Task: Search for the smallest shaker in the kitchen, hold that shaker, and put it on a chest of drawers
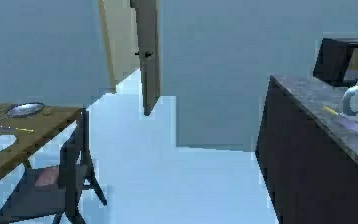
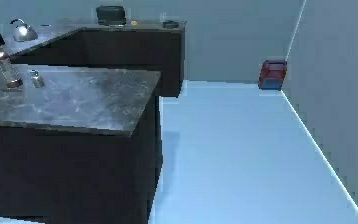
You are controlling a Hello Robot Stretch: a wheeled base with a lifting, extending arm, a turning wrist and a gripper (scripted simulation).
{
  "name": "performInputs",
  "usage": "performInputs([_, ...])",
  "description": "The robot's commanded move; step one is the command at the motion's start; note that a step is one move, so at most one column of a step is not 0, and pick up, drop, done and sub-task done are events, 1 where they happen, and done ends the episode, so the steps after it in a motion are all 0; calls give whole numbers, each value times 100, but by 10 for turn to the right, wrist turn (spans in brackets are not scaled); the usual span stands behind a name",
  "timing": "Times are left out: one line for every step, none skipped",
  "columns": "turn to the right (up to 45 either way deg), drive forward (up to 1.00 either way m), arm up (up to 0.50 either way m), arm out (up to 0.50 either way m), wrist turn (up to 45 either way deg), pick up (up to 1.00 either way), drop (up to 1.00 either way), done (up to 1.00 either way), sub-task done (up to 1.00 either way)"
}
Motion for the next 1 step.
performInputs([450,0,0,0,0,0,0,0,0])
